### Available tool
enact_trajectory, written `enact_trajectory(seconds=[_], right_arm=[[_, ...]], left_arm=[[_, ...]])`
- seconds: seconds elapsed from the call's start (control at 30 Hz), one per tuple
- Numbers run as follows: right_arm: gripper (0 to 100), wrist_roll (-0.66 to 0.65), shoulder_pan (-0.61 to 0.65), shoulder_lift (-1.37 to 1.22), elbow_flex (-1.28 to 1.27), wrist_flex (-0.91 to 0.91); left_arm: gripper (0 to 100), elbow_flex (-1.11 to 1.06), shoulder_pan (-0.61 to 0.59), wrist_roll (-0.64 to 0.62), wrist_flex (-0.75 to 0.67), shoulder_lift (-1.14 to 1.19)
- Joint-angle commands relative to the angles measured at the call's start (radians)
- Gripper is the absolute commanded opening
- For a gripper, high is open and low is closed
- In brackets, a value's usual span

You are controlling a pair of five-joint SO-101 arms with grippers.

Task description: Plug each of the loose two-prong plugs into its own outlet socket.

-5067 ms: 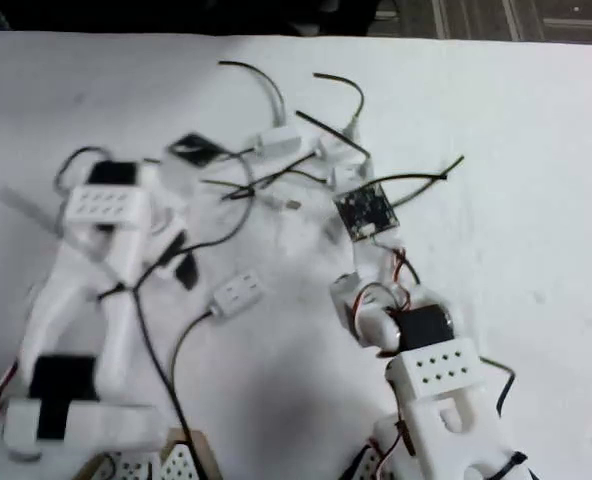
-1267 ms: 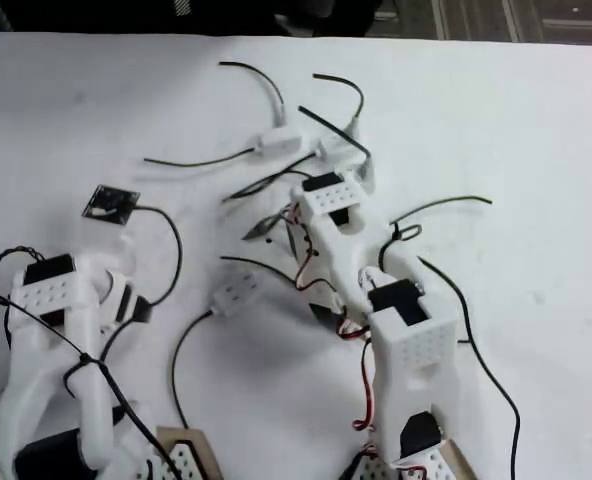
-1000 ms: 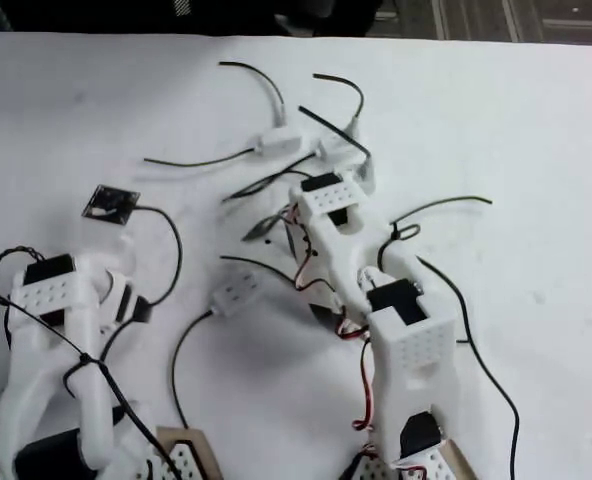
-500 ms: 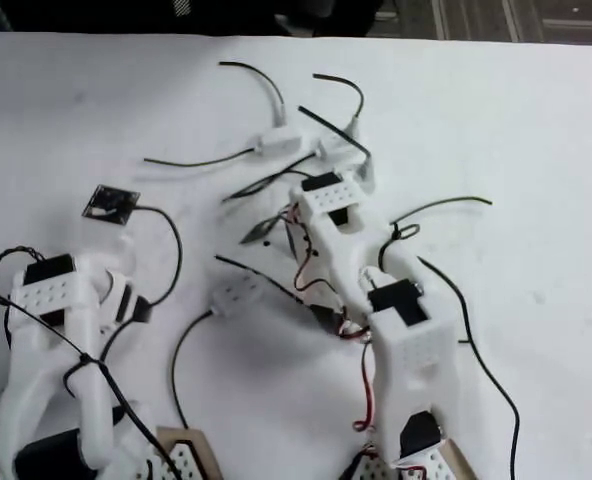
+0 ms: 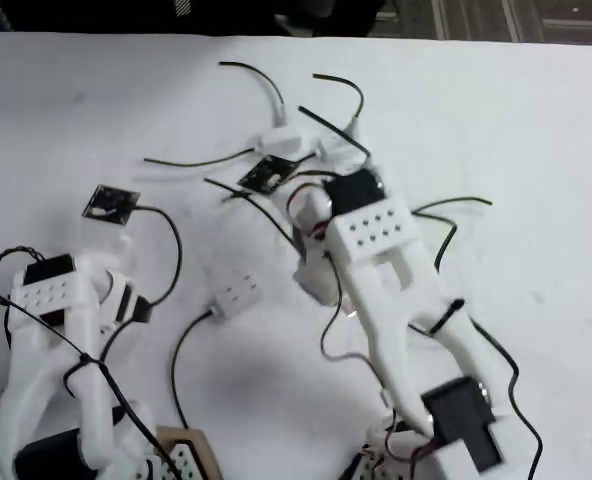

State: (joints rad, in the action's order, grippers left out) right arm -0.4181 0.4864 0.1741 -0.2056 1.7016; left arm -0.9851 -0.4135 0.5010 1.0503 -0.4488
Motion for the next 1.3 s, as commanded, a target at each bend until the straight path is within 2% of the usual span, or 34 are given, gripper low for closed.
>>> enact_trajectory(seconds=[0.0,0.1,0.27,0.47,0.7,0.93,1.03,1.27], right_arm=[[1.7,0.241,0.073,0.061,-0.003,-0.027],[1.7,0.43,0.127,0.061,-0.005,-0.088],[1.7,0.534,0.205,0.093,-0.063,-0.254],[1.7,0.601,0.228,0.228,-0.313,-0.616],[1.6,0.591,0.228,0.337,-0.626,-1.052],[1.6,0.477,0.226,0.337,-0.856,-1.443],[1.6,0.454,0.228,0.337,-0.899,-1.527],[1.6,0.454,0.228,0.288,-0.902,-1.58]], left_arm=[[25,-0.002,-0.001,-0.003,-0.009,-0.031],[25,-0.002,-0.001,-0.003,-0.009,-0.031],[25,-0.002,-0.002,-0.003,-0.009,-0.031],[25,-0.002,-0.002,-0.003,-0.009,-0.031],[25,-0.002,-0.002,-0.002,-0.009,-0.031],[25,-0.002,-0.001,-0.002,-0.009,-0.031],[25,-0.002,-0.001,-0.002,-0.009,-0.031],[25,-0.002,-0.001,-0.002,-0.009,-0.031]])
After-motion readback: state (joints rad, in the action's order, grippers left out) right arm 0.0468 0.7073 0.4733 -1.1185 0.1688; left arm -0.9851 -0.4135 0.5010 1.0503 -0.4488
